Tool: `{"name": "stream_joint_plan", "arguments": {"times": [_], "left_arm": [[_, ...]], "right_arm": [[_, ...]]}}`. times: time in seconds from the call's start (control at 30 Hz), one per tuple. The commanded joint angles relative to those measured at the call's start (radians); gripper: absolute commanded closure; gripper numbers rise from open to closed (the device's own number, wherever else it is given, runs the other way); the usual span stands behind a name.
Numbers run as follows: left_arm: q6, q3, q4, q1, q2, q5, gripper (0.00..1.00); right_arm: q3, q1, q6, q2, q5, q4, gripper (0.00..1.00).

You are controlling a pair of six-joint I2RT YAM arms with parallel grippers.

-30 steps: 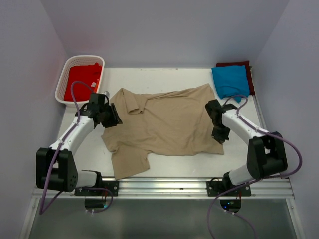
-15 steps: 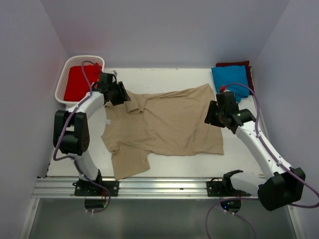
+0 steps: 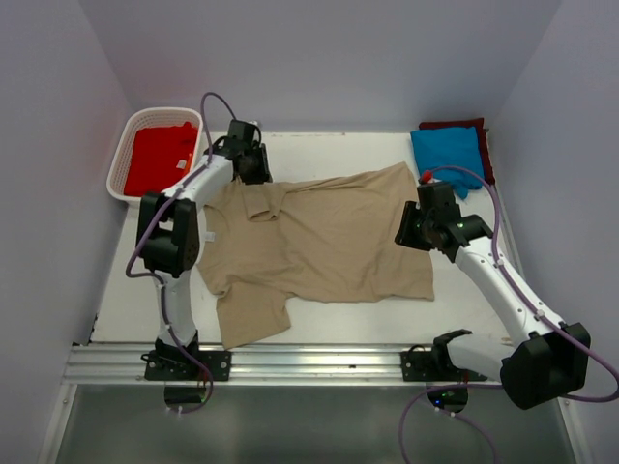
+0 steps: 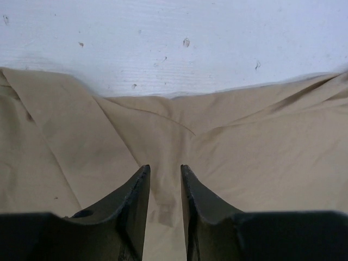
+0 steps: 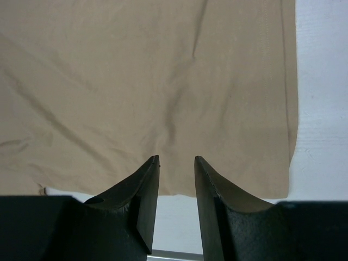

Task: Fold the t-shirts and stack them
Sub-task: Flatten out the tshirt

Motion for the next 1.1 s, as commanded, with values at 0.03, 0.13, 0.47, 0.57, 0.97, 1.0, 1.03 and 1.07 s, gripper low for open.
{"name": "stream_joint_plan", "arguments": {"times": [0.03,0.13,0.47,0.57,0.97,1.0,1.03,1.07], "left_arm": [[0.043,0.042,-0.105,-0.021,0.027,-0.101,0.69],[0.05,0.021,-0.102,-0.022,0.038,-0.103,0.73],[0.066,-0.001,-0.118,-0.034,0.068,-0.103,0.78],[0.075,-0.013,-0.106,-0.042,0.079,-0.08,0.8],[0.087,-0.01,-0.108,-0.054,0.108,-0.034,0.81],[0.089,-0.01,-0.11,-0.053,0.108,-0.035,0.81],[0.089,-0.004,-0.119,-0.053,0.108,-0.046,0.81],[0.089,-0.002,-0.121,-0.053,0.107,-0.048,0.81]], "right_arm": [[-0.007,0.006,-0.02,-0.002,-0.013,0.028,0.65],[-0.012,0.004,-0.011,-0.001,-0.016,0.034,0.66],[-0.004,0.006,0.0,0.013,0.001,0.021,0.67],[-0.002,0.006,0.001,0.013,0.004,0.021,0.68],[-0.01,0.006,0.003,0.016,0.024,0.02,0.68],[-0.01,0.006,0.003,0.016,0.027,0.02,0.68],[-0.011,0.006,0.003,0.018,0.028,0.023,0.69],[-0.012,0.006,0.003,0.016,0.032,0.024,0.69]]}}
